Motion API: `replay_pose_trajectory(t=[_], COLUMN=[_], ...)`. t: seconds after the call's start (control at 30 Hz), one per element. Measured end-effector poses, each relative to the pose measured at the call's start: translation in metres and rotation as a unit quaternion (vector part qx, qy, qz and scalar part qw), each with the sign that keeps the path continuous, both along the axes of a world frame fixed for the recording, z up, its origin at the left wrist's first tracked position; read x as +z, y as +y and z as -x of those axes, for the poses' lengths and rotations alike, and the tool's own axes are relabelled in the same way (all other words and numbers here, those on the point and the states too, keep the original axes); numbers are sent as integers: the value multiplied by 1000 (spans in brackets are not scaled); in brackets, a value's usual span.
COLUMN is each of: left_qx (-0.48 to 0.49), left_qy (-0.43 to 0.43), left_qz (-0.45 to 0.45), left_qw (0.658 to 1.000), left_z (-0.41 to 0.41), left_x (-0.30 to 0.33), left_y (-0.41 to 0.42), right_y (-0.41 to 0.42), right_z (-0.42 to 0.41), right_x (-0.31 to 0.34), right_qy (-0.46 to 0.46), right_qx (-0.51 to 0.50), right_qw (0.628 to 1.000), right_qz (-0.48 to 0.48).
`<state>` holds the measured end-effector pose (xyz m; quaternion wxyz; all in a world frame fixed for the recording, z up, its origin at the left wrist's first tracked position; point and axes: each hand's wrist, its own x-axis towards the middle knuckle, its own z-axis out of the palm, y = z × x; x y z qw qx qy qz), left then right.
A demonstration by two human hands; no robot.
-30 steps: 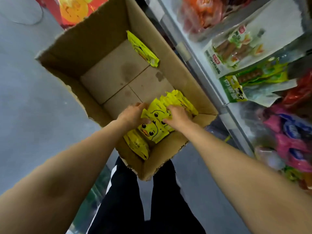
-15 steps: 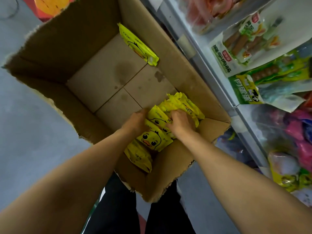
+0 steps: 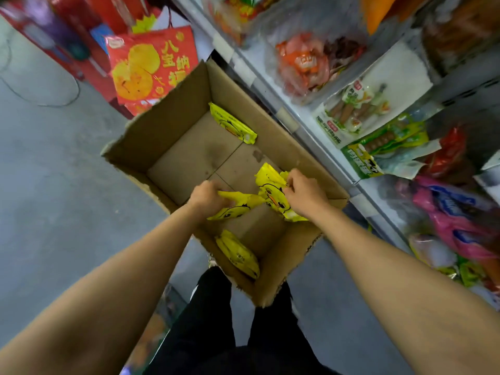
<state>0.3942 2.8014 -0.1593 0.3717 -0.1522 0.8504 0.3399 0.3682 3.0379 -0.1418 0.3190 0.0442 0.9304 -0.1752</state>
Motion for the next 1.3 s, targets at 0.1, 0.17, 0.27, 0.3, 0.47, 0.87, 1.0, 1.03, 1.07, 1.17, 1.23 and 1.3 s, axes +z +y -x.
replay_pose_trajectory(t=[0.1,0.17,0.27,0.3,0.47,0.87,1.0,1.03,1.07,1.17,1.23,1.3], left_qx=[63,91,89,87,55,-60,-150,-168,-186,-245,-280,-320], left_qy=[3,3,21,25,110,34,29,24,18,-22,-53,-93], left_qz=[-81,-125,-166,-174,-207,-499,-517,-520,-526,-544,-548,-547], left_qw=[995,988,982,981,971,864,842,837,830,802,786,768], left_z=[0,1,5,6,0,-116,-176,-190,-205,-246,-271,-295], left_x=[22,42,72,83,143,300,341,348,356,378,390,402], left_y=[-7,-9,-4,0,39,225,315,338,361,426,470,510], right_y=[2,4,13,17,52,226,299,317,335,390,426,458], right_z=[-1,-6,-19,-23,-51,-218,-304,-326,-348,-412,-454,-489], right_x=[33,57,97,113,184,330,364,373,382,409,427,441], right_qy=[40,69,118,139,237,455,535,546,555,582,607,623], right_qx=[-7,-19,-48,-55,-93,-272,-297,-301,-306,-335,-342,-359], right_qw=[999,997,991,988,965,846,788,778,769,733,710,690], right_qz=[-10,-8,27,36,60,58,71,80,87,108,102,86])
